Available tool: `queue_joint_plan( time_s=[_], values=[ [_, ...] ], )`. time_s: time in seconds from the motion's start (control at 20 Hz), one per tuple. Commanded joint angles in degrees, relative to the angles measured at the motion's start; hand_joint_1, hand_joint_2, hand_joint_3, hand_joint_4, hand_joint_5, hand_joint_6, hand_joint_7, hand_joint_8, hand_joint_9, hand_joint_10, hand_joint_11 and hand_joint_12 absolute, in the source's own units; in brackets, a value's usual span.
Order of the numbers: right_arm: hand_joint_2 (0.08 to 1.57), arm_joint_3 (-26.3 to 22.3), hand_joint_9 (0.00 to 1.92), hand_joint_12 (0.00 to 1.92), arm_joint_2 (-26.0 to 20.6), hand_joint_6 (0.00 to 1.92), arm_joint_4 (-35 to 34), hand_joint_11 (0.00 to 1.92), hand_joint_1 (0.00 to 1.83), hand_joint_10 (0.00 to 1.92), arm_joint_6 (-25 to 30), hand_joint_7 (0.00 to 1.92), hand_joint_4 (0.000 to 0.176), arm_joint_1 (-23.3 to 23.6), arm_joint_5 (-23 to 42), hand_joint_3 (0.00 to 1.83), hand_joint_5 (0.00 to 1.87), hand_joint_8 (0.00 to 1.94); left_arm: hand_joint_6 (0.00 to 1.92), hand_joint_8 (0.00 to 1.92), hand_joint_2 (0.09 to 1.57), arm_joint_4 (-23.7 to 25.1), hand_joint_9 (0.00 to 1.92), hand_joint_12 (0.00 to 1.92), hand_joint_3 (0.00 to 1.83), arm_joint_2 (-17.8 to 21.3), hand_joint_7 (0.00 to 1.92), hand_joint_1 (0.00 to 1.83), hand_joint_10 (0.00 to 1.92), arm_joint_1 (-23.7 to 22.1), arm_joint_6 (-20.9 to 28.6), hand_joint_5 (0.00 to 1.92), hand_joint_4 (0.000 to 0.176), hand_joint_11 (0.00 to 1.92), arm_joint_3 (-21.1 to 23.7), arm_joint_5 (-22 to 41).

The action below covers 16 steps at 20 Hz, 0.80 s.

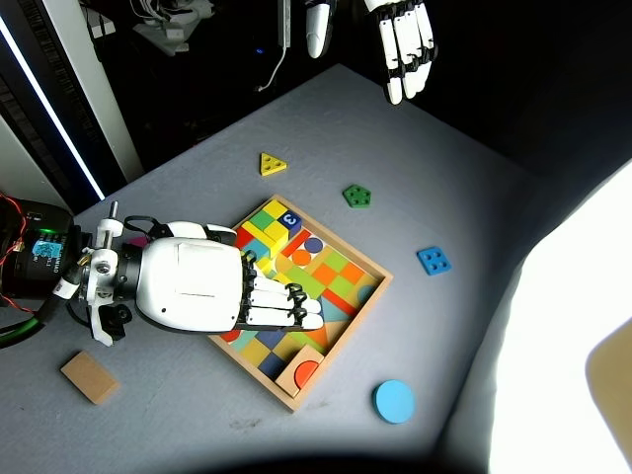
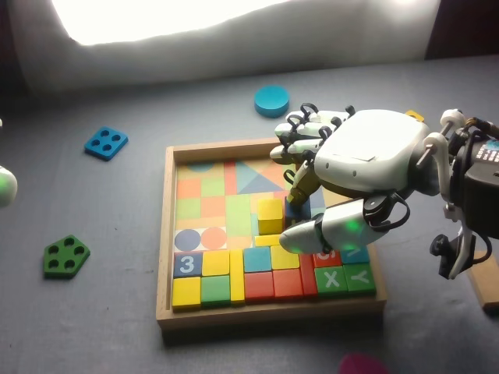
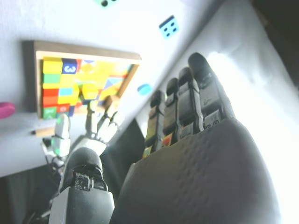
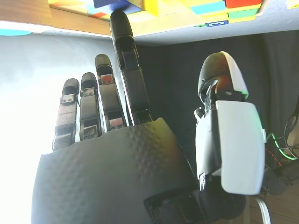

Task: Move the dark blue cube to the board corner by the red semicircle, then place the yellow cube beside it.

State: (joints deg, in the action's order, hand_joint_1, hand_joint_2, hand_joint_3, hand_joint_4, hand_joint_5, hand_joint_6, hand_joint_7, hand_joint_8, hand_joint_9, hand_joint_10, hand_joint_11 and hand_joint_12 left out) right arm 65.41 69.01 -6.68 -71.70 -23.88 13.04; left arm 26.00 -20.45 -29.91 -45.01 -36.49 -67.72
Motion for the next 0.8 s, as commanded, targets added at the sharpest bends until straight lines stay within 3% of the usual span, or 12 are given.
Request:
queue_joint_plan(
  time_s=[0.0, 0.1, 0.15, 0.75],
  values=[
    [1.14, 0.4, 0.0, 0.0, -0.26, 0.01, -0.01, 0.0, 0.0, 0.0, -0.15, 0.24, 0.0, 0.03, 6.0, 0.0, 0.82, 0.01, 0.0, 0.0, 1.17, 1.53, 0.11, 0.53, 0.0, 0.23, 0.1, 0.01, 0.0, -1.0, -0.08, 0.14, 0.036, 0.0, 0.04, 4.38],
    [1.13, 0.96, 0.0, 0.0, -0.29, 0.01, -0.01, 0.0, 0.0, 0.0, -0.3, 0.2, 0.004, -0.13, 6.0, 0.0, 0.83, 0.0, 0.0, 0.0, 1.16, 1.51, 0.1, 0.51, 0.0, 0.59, 0.1, 0.0, 0.0, -0.98, -0.12, 0.14, 0.03, 0.0, 0.3, 4.44],
    [1.13, 1.18, 0.0, 0.0, -0.32, 0.01, -0.01, 0.0, 0.0, 0.0, -0.31, 0.2, 0.003, -0.16, 5.99, 0.0, 0.82, 0.0, 0.0, 0.0, 1.16, 1.5, 0.11, 0.51, 0.0, 0.76, 0.1, 0.0, 0.0, -0.99, -0.12, 0.13, 0.037, 0.0, 0.37, 4.52],
    [1.13, 4.64, 0.0, 0.0, -0.29, 0.01, -0.01, 0.0, 0.0, 0.0, -0.89, 0.23, 0.0, -0.45, 8.0, 0.0, 0.82, 0.01, 0.0, 0.0, 1.17, -1.28, 0.09, 0.47, 0.0, 0.9, 0.08, 0.0, 0.0, -0.97, -3.11, 0.11, 0.038, 0.0, 0.01, 5.32]
  ],
)
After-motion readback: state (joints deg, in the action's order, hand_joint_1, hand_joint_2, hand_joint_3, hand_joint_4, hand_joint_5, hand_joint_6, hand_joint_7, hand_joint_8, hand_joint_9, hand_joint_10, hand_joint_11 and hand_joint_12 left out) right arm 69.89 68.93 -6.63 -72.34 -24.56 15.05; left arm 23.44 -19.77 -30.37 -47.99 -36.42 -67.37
